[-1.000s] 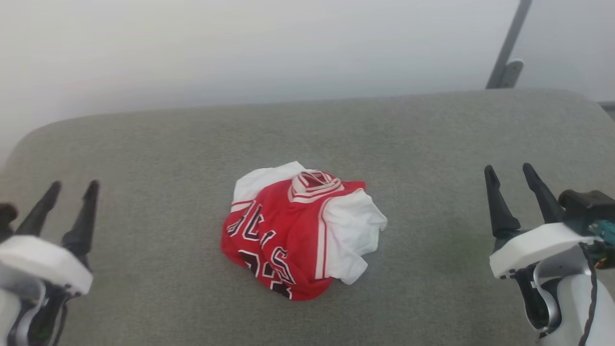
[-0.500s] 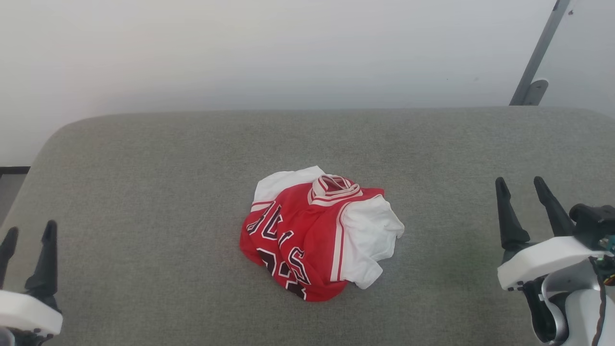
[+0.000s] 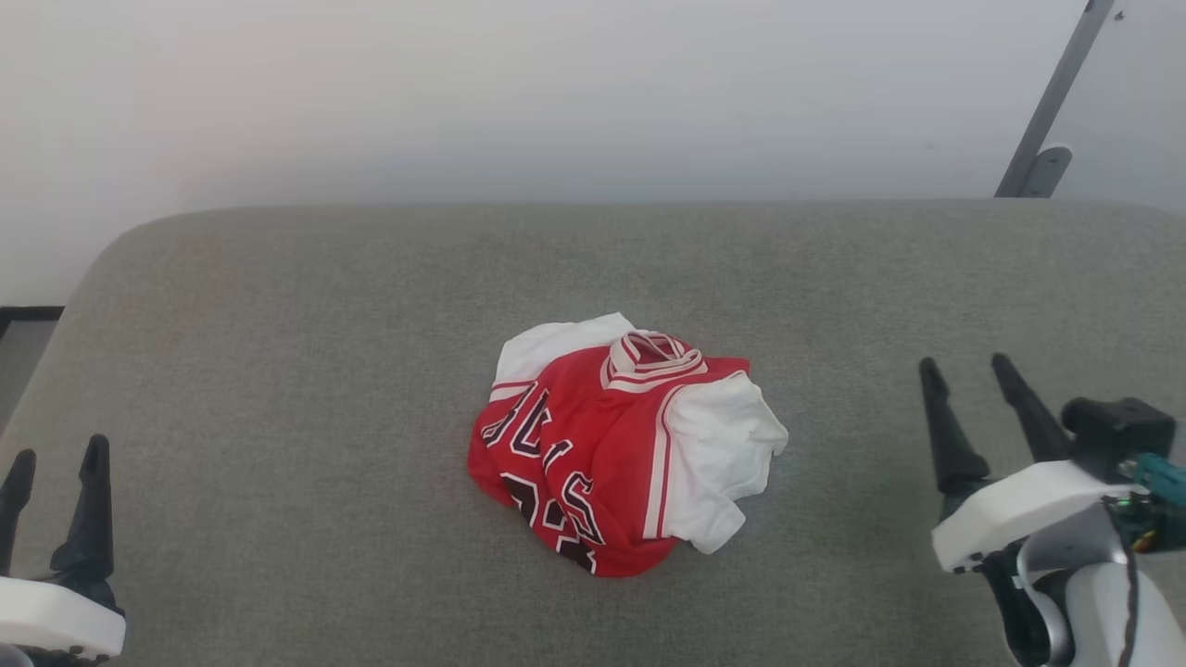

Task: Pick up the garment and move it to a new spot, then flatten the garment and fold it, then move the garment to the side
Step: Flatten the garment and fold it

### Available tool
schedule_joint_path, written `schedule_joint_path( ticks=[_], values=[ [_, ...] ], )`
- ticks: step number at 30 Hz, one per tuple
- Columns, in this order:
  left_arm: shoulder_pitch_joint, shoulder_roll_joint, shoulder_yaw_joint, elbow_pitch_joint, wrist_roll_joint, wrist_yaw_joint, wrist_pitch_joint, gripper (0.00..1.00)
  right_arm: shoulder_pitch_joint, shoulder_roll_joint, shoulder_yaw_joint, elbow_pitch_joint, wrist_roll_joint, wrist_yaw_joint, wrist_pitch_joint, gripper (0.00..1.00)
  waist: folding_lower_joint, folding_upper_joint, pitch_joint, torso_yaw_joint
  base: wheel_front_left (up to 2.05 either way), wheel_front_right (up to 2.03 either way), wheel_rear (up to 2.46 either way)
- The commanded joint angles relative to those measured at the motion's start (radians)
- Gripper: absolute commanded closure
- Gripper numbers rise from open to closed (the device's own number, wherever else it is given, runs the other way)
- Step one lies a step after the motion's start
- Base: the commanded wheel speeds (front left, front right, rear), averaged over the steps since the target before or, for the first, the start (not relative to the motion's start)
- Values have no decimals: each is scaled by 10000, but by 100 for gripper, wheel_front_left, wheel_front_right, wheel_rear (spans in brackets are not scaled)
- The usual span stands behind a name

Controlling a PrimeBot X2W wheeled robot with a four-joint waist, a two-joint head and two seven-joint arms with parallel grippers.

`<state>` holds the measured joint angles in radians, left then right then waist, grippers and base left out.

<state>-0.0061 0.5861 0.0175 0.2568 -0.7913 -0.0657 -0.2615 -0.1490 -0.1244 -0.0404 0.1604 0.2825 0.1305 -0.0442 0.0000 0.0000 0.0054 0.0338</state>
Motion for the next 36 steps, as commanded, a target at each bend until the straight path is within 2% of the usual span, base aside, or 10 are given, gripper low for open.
schedule_joint_path(
  ticks=[1, 10, 21, 27, 31, 32, 33, 36],
  values=[
    [-109, -93, 75, -49, 108, -59, -47, 0, -135, -42, 189, -50, 83, 5, 124, 0, 0, 0, 109, 69, 0, 0, 0],
    [-490, -361, -20, -136, 216, -210, -47, 0, -690, -344, 1256, 312, 511, 3, 1171, 0, 0, 0, 768, 500, 0, 0, 0],
    [-1353, -882, -279, -86, 346, -454, -48, 0, -1611, -923, 2416, 1293, 1187, 3, 4188, 0, 0, 0, 1987, 1327, 0, 0, 0],
    [-1776, -1187, -433, 121, 429, -565, -48, 0, -1914, -1085, 2821, 1892, 1169, 3, 6069, 0, 0, 0, 2464, 1672, 0, 0, 0],
    [-2024, -1382, -570, 317, 500, -618, -48, 0, -2018, -1177, 3211, 2316, 1035, 3, 6859, 0, 0, 0, 2602, 1856, 0, 0, 0],
    [-2082, -1406, -589, 362, 516, -632, -48, 0, -2049, -1214, 3323, 2324, 1044, 6, 6914, 88, 0, 0, 2609, 1880, 0, 0, 0],
    [-2114, -1418, -606, 409, 529, -640, -48, 0, -2079, -1228, 3382, 2327, 1066, 6, 6929, 100, 0, 0, 2605, 1892, 0, 0, 0],
    [-2096, -1416, -591, 525, 544, -636, -48, 0, -2121, -1277, 3425, 2174, 1158, 5, 6979, 100, 0, 0, 2509, 1868, 0, 0, 0]
  ],
)
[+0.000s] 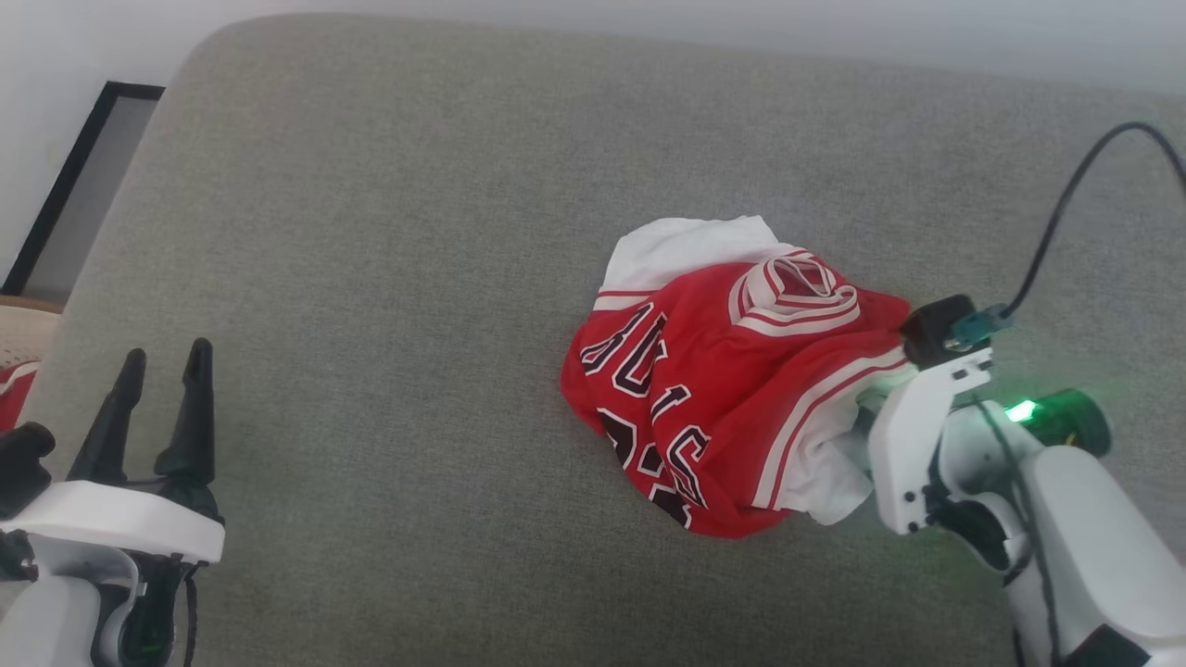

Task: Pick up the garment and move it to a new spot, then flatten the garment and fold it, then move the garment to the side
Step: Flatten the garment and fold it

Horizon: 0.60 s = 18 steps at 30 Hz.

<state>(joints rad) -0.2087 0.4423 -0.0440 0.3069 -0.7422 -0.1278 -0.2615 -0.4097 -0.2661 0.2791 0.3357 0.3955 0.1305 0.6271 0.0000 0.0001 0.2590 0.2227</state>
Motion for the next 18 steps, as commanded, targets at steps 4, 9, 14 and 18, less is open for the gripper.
schedule_joint_path(
  ticks=[4, 9, 14, 18],
  values=[
    [31, 107, 49, 6, 56, -22, -48, 0, 471, -226, 167, -57, 217, 5, 494, 100, 0, -1, -214, -162, 0, 0, 0],
    [229, 268, 116, -72, 15, -24, -48, 0, 318, -765, -206, -1105, 354, 3, 777, 100, 0, -1, -441, -500, 0, 0, 0],
    [424, 417, 243, -156, -59, -26, -48, 0, 169, -1376, -988, -2033, 407, 3, 1164, 100, 0, -1, -571, -932, 0, 0, 0],
    [440, 473, 279, -254, -50, -27, -47, 0, 99, -1686, -1549, -2348, 478, 3, 1431, 100, 0, -1, -548, -1168, 0, 0, 0]
  ],
)
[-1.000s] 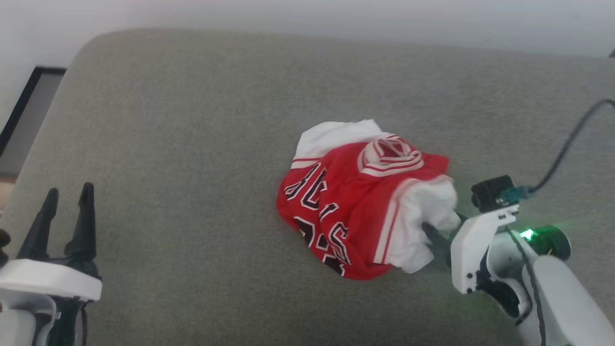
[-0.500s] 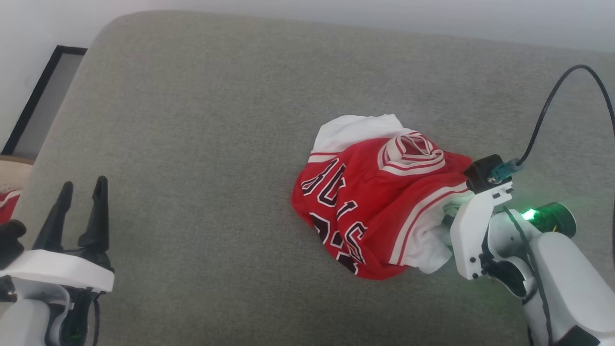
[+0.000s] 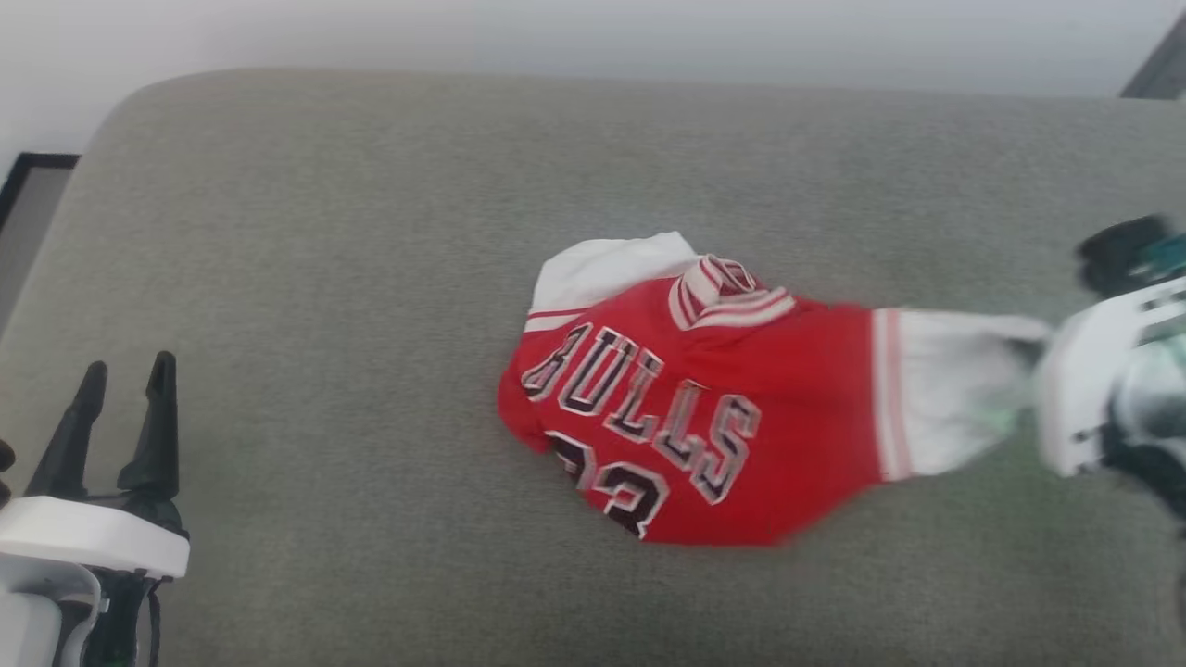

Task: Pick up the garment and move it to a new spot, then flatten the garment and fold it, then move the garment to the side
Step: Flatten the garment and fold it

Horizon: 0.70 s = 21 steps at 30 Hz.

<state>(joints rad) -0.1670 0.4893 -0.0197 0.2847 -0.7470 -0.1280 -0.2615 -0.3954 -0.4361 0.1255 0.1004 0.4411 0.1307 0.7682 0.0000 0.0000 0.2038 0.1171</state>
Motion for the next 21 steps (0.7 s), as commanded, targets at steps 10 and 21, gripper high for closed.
schedule_joint_path(
  ticks=[10, 21],
  values=[
    [-506, 43, -372, -198, -87, -26, -48, 0, -331, -949, -1376, 429, -509, 0, -45, 100, 0, 0, 591, -289, 0, 0, 0],
    [-1341, 216, -1105, -46, -269, -26, -48, 0, -1070, -372, -1324, 3400, -202, 0, -1419, 100, 0, 0, 1142, 61, 0, 0, 0]
  ],
)
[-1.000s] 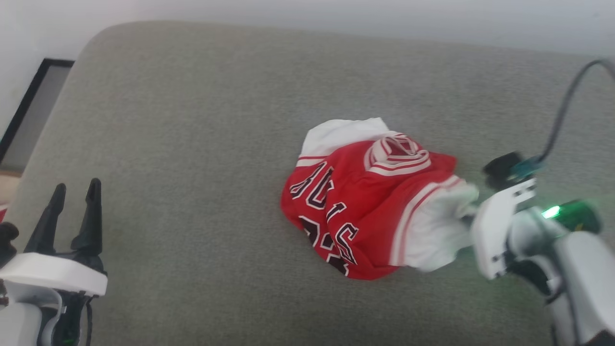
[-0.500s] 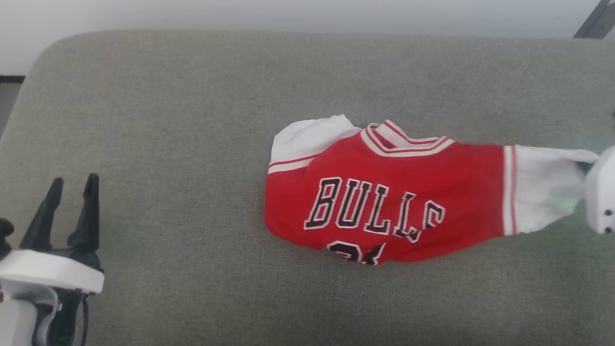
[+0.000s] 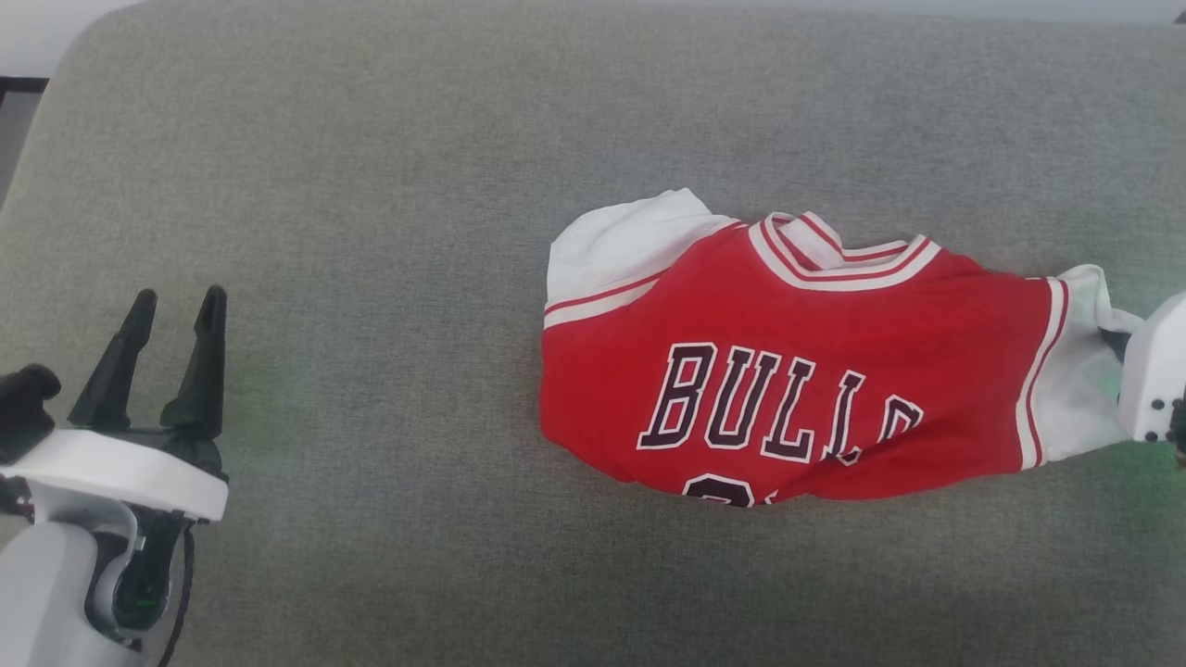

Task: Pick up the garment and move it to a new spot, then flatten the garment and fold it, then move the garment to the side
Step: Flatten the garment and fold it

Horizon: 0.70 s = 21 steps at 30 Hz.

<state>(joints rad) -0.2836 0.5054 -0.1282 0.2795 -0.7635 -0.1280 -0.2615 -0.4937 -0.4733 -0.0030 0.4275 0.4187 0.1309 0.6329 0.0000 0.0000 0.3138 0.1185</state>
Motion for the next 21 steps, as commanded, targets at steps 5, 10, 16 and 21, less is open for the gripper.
schedule_joint_path(
  ticks=[5, 10, 16, 21],
  values=[
    [-466, 224, -332, 127, -216, -26, -48, 0, -523, 257, 160, 1186, 197, -2, -415, 93, 0, 0, 55, 37, 0, 0, 0],
    [-695, 650, -625, 126, -494, -27, 68, 0, -997, 287, 368, 1440, 465, -1, -772, 0, 0, 0, -176, -293, 0, 0, 0],
    [-1040, 1297, -821, -126, -835, -27, 765, 0, -1177, 268, 852, 784, 658, -1, -1373, 0, 0, 0, -581, -1037, 0, 0, 0],
    [-1379, 1665, -1024, -343, -977, -17, 1597, 0, -1011, 440, 1152, -95, 579, -1, -2249, 0, 0, 0, -857, -1671, 0, 0, 0]
  ],
)
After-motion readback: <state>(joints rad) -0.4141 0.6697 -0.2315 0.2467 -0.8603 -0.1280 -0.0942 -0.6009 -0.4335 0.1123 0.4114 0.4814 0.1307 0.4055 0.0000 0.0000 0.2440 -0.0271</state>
